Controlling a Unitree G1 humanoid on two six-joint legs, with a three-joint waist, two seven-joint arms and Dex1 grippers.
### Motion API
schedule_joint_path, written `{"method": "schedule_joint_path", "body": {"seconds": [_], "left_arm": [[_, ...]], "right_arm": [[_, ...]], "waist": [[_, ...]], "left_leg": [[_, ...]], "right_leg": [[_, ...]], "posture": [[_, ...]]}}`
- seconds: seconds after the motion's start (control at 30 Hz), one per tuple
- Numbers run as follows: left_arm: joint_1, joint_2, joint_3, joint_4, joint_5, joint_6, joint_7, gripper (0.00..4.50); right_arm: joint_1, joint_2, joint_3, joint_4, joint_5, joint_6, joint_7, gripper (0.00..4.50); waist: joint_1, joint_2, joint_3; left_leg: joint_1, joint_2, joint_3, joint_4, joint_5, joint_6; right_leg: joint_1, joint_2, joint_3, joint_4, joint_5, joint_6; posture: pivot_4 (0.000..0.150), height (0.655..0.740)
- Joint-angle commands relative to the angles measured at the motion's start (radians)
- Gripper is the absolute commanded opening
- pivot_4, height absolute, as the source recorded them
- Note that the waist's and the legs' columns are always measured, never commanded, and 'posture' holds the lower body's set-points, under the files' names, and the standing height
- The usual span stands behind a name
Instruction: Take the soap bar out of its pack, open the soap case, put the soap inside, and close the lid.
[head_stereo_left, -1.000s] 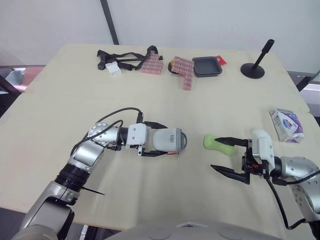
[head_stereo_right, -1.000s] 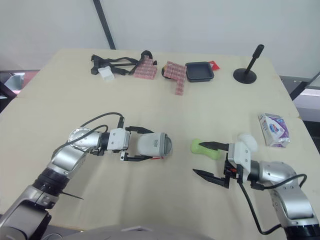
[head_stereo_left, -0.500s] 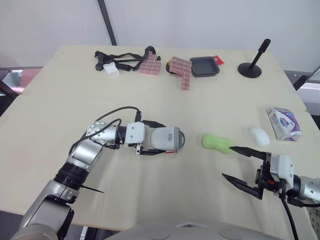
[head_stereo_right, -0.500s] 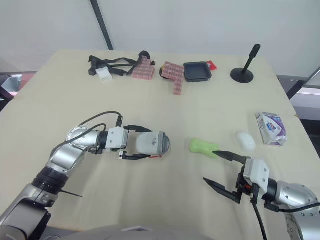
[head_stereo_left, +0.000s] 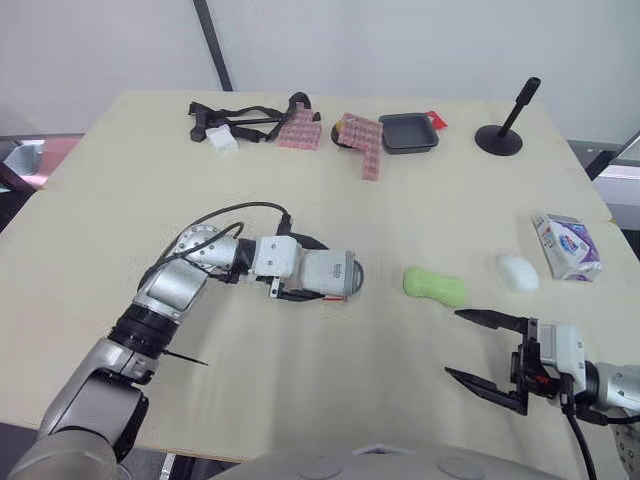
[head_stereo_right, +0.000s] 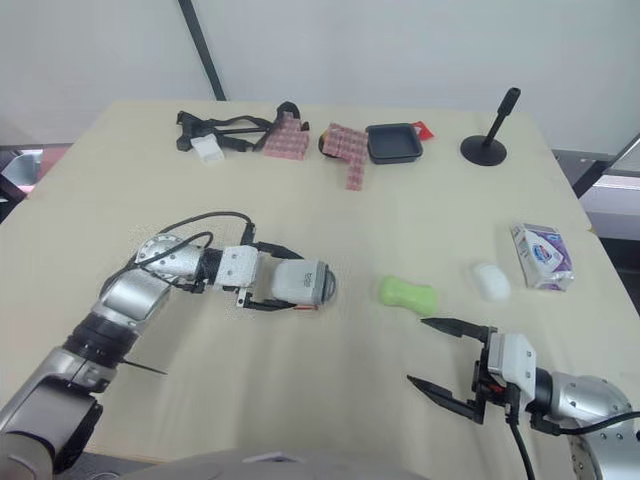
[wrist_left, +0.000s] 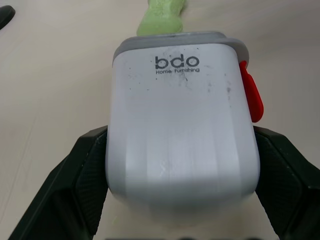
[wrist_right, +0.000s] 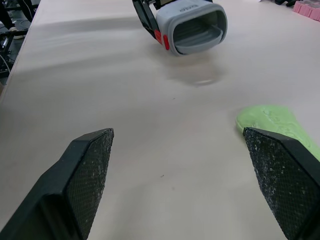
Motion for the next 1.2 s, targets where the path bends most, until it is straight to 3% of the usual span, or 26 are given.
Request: {"method": "schedule_joint_path", "body": {"seconds": [0.03,0.53,1.2], "left_arm": [[-0.036,-0.004,-0.014,-0.041,0.040,0.056,0.013,3.47],[-0.140,-0.071,-0.090,-0.075,0.124,0.232,0.022,3.47],[-0.233,-0.094,-0.161,-0.057,0.191,0.261,-0.024,3.47]], "right_arm": [[-0.004,-0.014,-0.009,-0.001,0.021,0.001,0.007,4.46],[-0.005,-0.022,-0.004,-0.006,0.025,0.025,0.008,4.46],[0.000,-0.013,0.007,0.010,0.030,0.023,0.023,4.46]], "waist": [[0.000,0.000,0.000],[0.003,0.000,0.000],[0.007,0.000,0.000]], "left_leg": [[0.000,0.000,0.000,0.000,0.000,0.000],[-0.005,-0.001,0.000,0.000,0.000,0.001],[-0.006,-0.001,0.000,0.000,0.000,0.002]], "right_leg": [[0.000,0.000,0.000,0.000,0.000,0.000],[0.000,0.000,0.000,0.000,0.000,0.000],[0.000,-0.001,0.000,-0.001,0.000,0.000]], "posture": [[0.150,0.7400],[0.150,0.7400],[0.150,0.7400]]}}
